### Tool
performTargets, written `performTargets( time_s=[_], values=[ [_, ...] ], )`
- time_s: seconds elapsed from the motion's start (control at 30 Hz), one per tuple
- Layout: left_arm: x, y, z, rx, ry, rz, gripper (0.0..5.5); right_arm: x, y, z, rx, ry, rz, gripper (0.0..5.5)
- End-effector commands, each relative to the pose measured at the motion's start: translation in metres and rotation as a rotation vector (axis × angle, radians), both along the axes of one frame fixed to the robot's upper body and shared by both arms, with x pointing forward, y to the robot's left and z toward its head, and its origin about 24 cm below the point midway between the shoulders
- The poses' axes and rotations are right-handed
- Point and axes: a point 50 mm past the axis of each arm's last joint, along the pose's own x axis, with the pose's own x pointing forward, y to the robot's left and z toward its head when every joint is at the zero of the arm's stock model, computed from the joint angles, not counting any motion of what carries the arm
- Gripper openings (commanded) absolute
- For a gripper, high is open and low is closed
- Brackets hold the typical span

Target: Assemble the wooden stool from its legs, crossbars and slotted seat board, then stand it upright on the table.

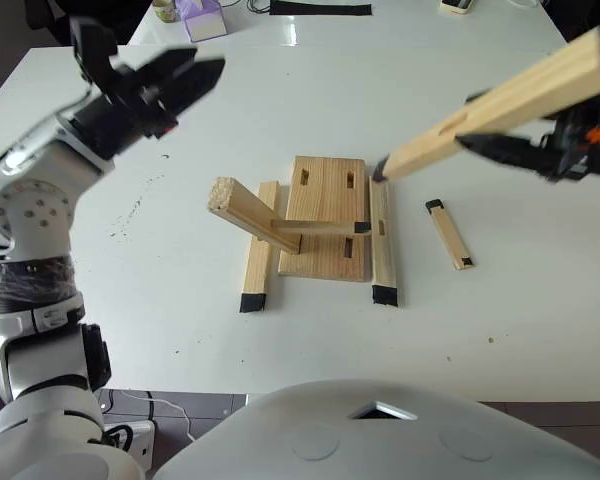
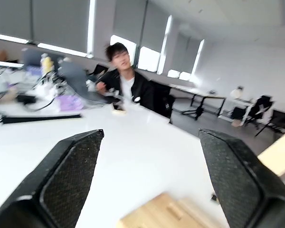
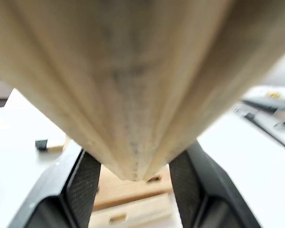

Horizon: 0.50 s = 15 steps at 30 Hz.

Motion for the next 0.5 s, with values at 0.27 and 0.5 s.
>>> performTargets(
  time_s=[0.27,0.5],
  values=[
    [-0.022,-0.004,-0.063,0.351,0.084,-0.174,3.69,-0.015,0.028,-0.046,-0.089,-0.076,0.116,2.01],
    [-0.031,-0.013,-0.076,0.473,0.1,-0.326,3.69,-0.019,0.035,-0.061,-0.079,-0.01,0.133,2.01]
  ],
)
